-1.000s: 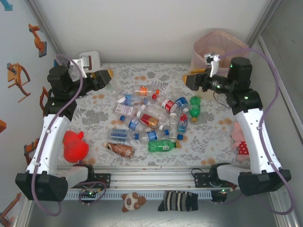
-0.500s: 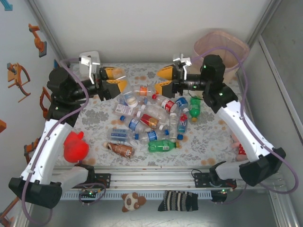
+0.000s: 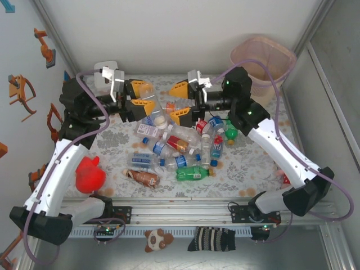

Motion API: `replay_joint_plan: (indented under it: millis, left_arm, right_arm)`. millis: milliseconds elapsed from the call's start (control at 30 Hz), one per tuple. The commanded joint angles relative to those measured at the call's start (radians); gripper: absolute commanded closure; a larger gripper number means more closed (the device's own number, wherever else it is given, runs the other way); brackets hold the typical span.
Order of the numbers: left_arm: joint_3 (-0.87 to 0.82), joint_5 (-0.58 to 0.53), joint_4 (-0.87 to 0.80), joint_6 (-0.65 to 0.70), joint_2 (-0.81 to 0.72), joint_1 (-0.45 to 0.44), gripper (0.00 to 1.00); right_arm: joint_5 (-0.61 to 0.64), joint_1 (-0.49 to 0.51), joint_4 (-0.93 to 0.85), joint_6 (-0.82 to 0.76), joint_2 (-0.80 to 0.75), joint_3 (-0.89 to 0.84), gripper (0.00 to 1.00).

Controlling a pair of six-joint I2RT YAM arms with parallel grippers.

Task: Put the plastic bottles in the bin

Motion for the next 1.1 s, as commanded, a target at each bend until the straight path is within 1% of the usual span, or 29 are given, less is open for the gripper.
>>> replay_joint_plan:
  millis: [0, 67, 167, 333, 400, 433, 500, 600, 700, 800, 833, 1000, 1067]
  left_arm:
    - [0.043, 0.086, 0.077, 0.012, 0.021, -0.011, 0.54]
    - [0.067, 0.12, 0.084, 0.017, 0.042, -0.019, 0.54]
    - [0.099, 0.133, 0.087, 0.025, 0.068, -0.022, 0.54]
    - [0.129, 0.157, 0.1, 0.017, 0.086, -0.031, 0.54]
    - [0.115, 0.16, 0.116, 0.022, 0.081, -0.04, 0.54]
    - [0.115, 0.167, 0.11, 0.028, 0.081, -0.045, 0.54]
    - [0.112, 0.19, 0.097, 0.042, 0.077, -0.051, 0.54]
    - [0.074, 0.199, 0.093, 0.082, 0.052, -0.064, 0.55]
    - [0.063, 0.204, 0.044, 0.126, 0.023, -0.068, 0.55]
    - [0.084, 0.19, -0.097, 0.239, -0.016, -0.069, 0.55]
    - [0.086, 0.187, -0.121, 0.254, -0.027, -0.069, 0.55]
    - [0.077, 0.182, -0.047, 0.175, -0.027, -0.076, 0.55]
    - [0.077, 0.183, -0.028, 0.149, -0.016, -0.082, 0.56]
  right_arm:
    - [0.021, 0.027, 0.001, -0.025, 0.031, 0.056, 0.08]
    - [0.017, 0.05, -0.002, -0.02, 0.054, 0.074, 0.08]
    - [-0.02, 0.072, -0.03, -0.013, 0.084, 0.102, 0.09]
    - [-0.048, 0.077, -0.095, -0.024, 0.094, 0.13, 0.1]
    - [-0.025, 0.077, -0.149, -0.059, 0.092, 0.147, 0.1]
    - [0.006, 0.077, -0.17, -0.072, 0.088, 0.152, 0.1]
    - [0.049, 0.074, -0.176, -0.074, 0.083, 0.147, 0.1]
    - [0.025, 0.064, -0.177, -0.051, 0.089, 0.15, 0.1]
    - [0.008, 0.062, -0.168, -0.047, 0.085, 0.146, 0.09]
    - [0.03, 0.057, -0.163, -0.034, 0.086, 0.144, 0.09]
    - [0.033, 0.055, -0.152, -0.029, 0.086, 0.137, 0.09]
    - [-0.012, 0.055, -0.094, -0.019, 0.077, 0.095, 0.09]
    - [-0.014, 0.055, -0.086, -0.023, 0.071, 0.08, 0.12]
